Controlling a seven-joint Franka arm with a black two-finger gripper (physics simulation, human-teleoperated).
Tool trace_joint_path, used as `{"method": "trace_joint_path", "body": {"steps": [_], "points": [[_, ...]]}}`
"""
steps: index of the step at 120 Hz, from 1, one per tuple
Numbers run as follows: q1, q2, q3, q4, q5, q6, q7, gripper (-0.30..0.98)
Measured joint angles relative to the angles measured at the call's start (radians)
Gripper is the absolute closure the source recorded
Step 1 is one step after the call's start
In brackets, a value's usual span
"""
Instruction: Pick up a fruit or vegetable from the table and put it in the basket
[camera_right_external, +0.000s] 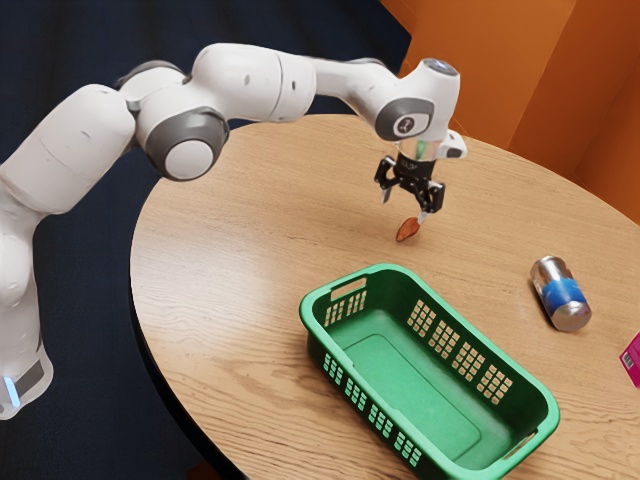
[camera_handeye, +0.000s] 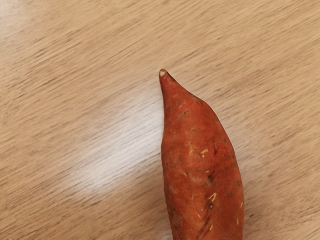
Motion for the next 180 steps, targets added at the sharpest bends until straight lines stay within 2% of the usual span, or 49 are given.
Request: {"method": "trace_joint_path", "body": {"steps": [151,180], "points": [[-0.017,0.08,0.007,0.045,0.038,0.022,-0.083,0.0],[-0.015,0.089,0.007,0.045,0.038,0.024,-0.089,0.28]]}}
